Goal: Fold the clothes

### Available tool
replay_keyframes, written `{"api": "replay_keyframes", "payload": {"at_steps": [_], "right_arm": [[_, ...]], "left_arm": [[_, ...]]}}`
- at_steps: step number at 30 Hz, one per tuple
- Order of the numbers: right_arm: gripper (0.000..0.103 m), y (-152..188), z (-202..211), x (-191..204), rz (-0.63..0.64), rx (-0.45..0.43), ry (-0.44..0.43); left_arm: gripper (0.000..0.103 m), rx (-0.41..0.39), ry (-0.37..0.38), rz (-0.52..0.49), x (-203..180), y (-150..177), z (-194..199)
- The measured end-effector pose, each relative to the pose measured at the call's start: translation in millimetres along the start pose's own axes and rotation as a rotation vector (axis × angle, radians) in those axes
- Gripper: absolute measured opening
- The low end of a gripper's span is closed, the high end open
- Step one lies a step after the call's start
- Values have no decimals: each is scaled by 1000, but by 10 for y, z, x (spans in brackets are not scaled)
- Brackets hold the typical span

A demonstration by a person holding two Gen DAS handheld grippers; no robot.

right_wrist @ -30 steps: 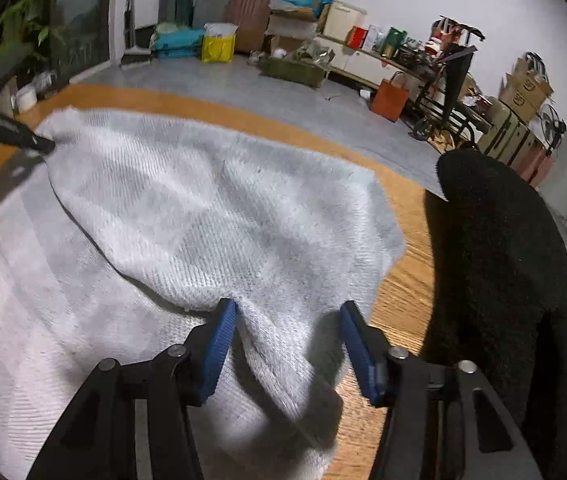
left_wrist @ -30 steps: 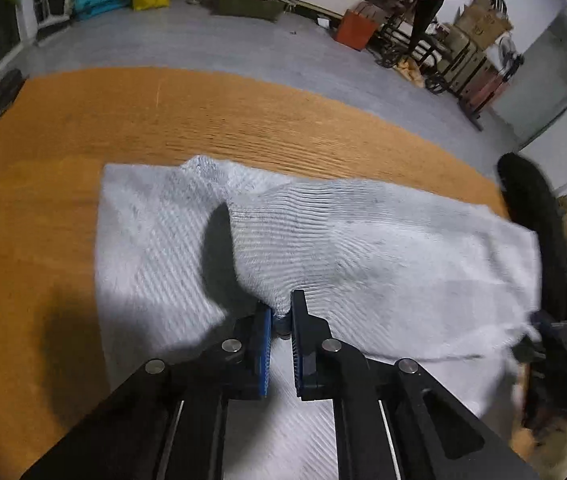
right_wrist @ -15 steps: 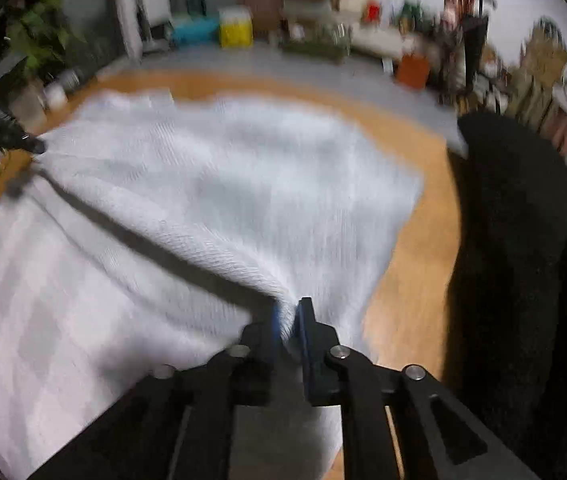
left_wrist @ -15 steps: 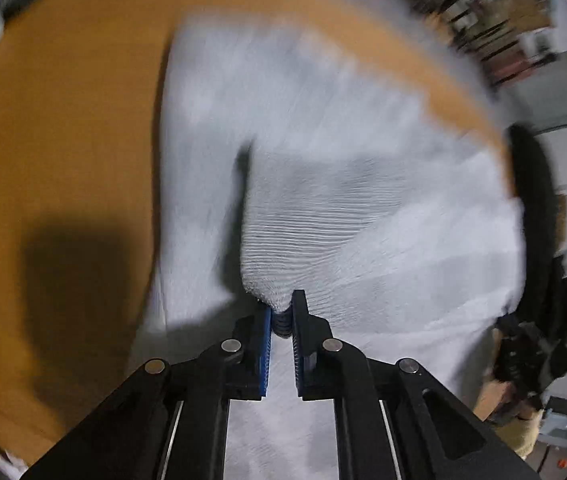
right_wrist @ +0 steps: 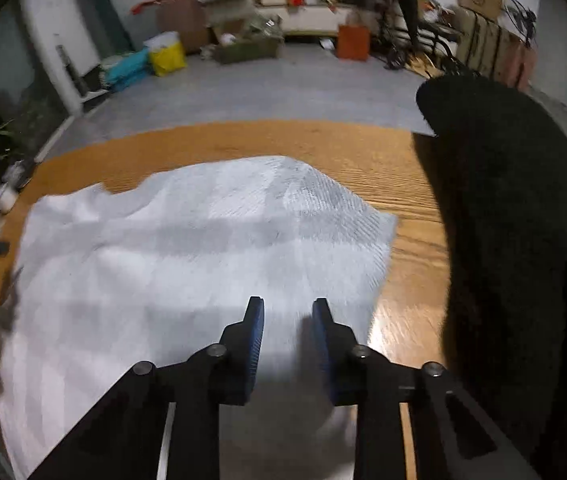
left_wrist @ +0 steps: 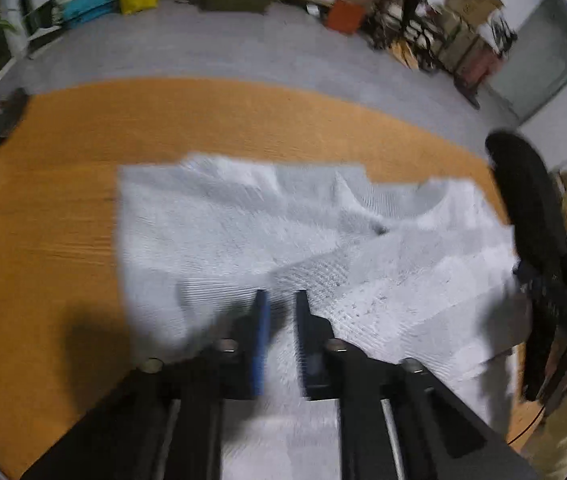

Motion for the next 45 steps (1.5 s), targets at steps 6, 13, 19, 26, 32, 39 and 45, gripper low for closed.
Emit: {"api": "replay_keyframes", "payload": {"at_steps": [6, 13, 19, 26, 32, 39, 45], "right_arm": [[26, -324, -549, 53, -76, 41, 117], [48, 247, -28, 164, -13, 39, 88], [45, 1364, 769, -63, -79, 56, -65], [73, 2841, 2105, -579, -520, -116, -406], [73, 3405, 2443, -668, -716, 18, -620], [86, 3990, 2844, -957, -628, -8, -401], [86, 4643, 2887, -1416, -712, 74, -328]], "left_arm": [[3, -170, -278, 2, 429, -98, 18], [3, -229, -228, -60, 275, 472, 644], [3, -293, -10, -55, -109, 1468, 1334], [7, -655, 100, 37, -1046, 2591, 2775], [83, -651, 373, -130, -2276, 3653, 3767], [83, -711, 417, -366, -3050, 4717, 4237], [83, -705, 335, -455, -3102, 5075, 4247]]}}
Point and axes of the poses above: each gripper's, at about its wrist camera, not at the fingertips, and z roughly against the way its jaws point, x to its left, y to its underside, the point moved 5 cm from there along -z, roughly the way its jaws point, and after that the axes turned 10 degrees about y, right-handed, at the moved point
